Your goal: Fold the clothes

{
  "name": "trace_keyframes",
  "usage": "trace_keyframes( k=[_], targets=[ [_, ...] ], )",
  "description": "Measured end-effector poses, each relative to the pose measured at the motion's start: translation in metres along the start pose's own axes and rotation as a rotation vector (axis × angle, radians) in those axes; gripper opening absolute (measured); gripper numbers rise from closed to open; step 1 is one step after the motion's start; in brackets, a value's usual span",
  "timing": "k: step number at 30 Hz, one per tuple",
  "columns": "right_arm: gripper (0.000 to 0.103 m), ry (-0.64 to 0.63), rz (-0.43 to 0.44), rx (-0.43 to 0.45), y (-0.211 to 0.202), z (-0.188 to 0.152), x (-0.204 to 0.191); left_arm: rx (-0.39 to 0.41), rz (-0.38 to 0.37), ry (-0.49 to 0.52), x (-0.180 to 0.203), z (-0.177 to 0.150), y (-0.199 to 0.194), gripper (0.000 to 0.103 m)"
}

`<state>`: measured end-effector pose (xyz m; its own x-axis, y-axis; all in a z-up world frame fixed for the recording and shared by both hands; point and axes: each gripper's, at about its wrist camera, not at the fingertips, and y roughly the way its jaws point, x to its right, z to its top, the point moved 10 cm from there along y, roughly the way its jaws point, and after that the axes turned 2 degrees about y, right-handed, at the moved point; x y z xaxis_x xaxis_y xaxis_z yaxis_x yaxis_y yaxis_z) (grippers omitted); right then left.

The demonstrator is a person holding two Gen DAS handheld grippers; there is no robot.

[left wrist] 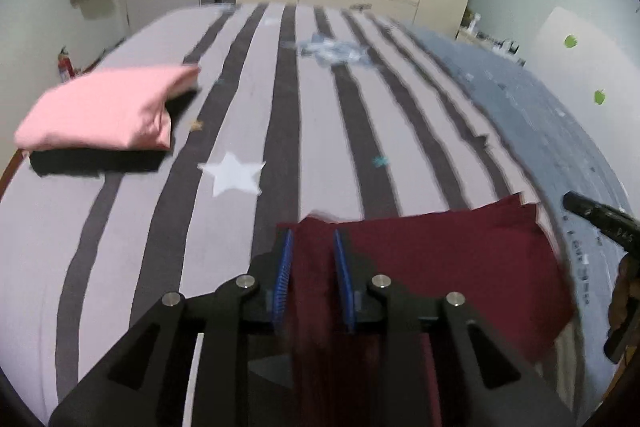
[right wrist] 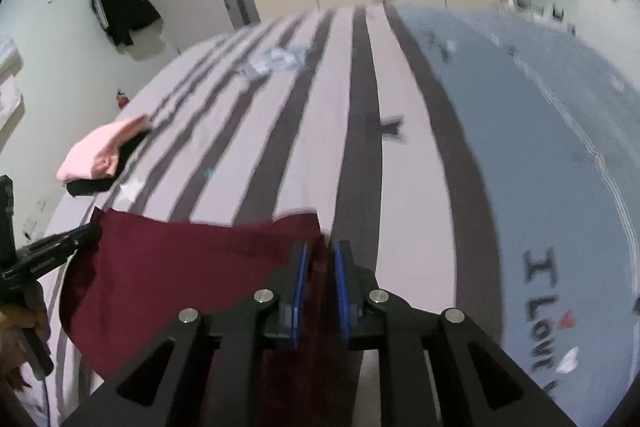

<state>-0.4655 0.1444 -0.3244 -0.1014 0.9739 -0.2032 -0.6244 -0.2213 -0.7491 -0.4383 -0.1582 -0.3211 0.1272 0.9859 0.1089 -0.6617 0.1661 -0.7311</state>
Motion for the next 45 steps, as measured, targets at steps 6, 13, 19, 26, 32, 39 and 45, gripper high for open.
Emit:
trace_keyframes(
  k=[6,13,19,26,32,39,45],
  targets=[
    [0.013,-0.077,0.045,0.043,-0.012,-0.013,-0.045,0.045,-0.081,-0.020,0.046,-0.007,-0.022,0.019],
    [0.014,-0.118,0.068,0.085,0.018,-0.052,-0.100,0.042,-0.053,-0.042,0.061,-0.042,0.027,0.019],
    [0.023,-0.086,0.051,0.059,0.063,-0.075,-0.086,0.043,-0.018,-0.038,0.057,-0.056,0.055,0.020],
    [0.020,-0.074,0.008,0.070,0.043,-0.057,-0.066,0.037,0.026,-0.083,0.013,-0.043,0.036,0.019],
    [0.021,-0.017,0.001,0.033,0.054,-0.057,-0.013,-0.022,0.032,-0.037,0.000,-0.053,0.051,0.011],
    [0.024,-0.045,-0.019,0.061,0.032,-0.029,-0.015,0.035,0.020,-0.018,0.013,-0.003,0.030,0.012],
    [0.021,-0.101,-0.020,-0.021,0.067,-0.022,-0.020,-0.105,0.034,-0.027,-0.006,-0.006,0.087,0.012]
  ],
)
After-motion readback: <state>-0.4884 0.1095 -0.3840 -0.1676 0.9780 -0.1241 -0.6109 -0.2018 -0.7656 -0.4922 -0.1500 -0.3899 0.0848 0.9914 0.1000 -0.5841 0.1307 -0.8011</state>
